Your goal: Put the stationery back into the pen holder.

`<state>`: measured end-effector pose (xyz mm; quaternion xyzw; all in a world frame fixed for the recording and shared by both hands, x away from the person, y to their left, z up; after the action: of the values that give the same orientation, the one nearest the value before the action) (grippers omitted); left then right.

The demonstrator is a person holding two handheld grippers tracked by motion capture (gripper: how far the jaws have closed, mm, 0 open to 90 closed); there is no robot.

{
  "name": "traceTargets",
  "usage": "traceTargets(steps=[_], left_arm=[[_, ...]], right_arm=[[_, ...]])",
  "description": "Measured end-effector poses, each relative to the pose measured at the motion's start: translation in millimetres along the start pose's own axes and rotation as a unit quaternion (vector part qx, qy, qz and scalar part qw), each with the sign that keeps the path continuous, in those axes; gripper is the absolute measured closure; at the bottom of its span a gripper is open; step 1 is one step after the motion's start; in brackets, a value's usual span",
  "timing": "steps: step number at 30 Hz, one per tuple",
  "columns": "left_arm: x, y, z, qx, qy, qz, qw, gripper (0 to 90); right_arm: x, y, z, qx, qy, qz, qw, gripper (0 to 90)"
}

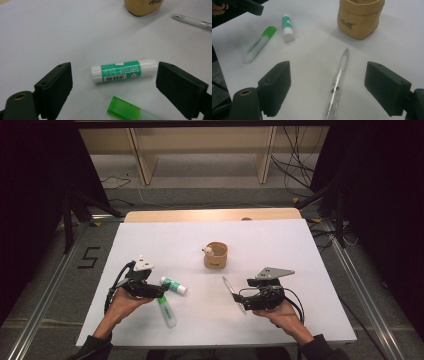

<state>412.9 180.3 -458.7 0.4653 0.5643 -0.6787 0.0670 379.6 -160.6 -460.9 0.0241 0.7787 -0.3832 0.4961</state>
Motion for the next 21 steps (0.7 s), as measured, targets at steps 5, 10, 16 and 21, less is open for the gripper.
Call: traceTargets(steps=[5, 10, 16, 21], left_arm=[[-9.9, 5.0, 1.2, 0.002, 0.038, -0.019, 0.9991, 13.7], [-17.4, 11.5, 5.0, 0.014, 0.072, -0.037, 0.9966, 14.2], [-22.5, 17.1, 10.3, 0.031, 0.120, -0.061, 0.9905, 15.2], [-24.1, 23.7, 15.3, 0.042, 0.157, -0.087, 0.9828, 15.7]], right_arm=[[2.5, -2.7, -0.8, -0.002, 0.003, 0.001, 1.0000, 22.0], [4.2, -5.3, -1.2, -0.001, 0.004, 0.001, 1.0000, 21.9], [5.9, -7.1, 0.3, -0.001, 0.010, 0.002, 1.0000, 21.9], [6.8, -7.4, 0.8, 0.001, 0.009, 0.000, 1.0000, 21.9]])
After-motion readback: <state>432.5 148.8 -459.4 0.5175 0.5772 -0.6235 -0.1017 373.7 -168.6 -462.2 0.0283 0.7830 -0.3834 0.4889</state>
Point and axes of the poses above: each handheld gripper's, and its own axes: y roughly forward along the jaws, x roughly out of its underside, z roughly to its right, the point moved 4 cm from there along y, roughly forward along the jaws, and after that the axes turned 4 degrees about -x, right-handed, at the moved point
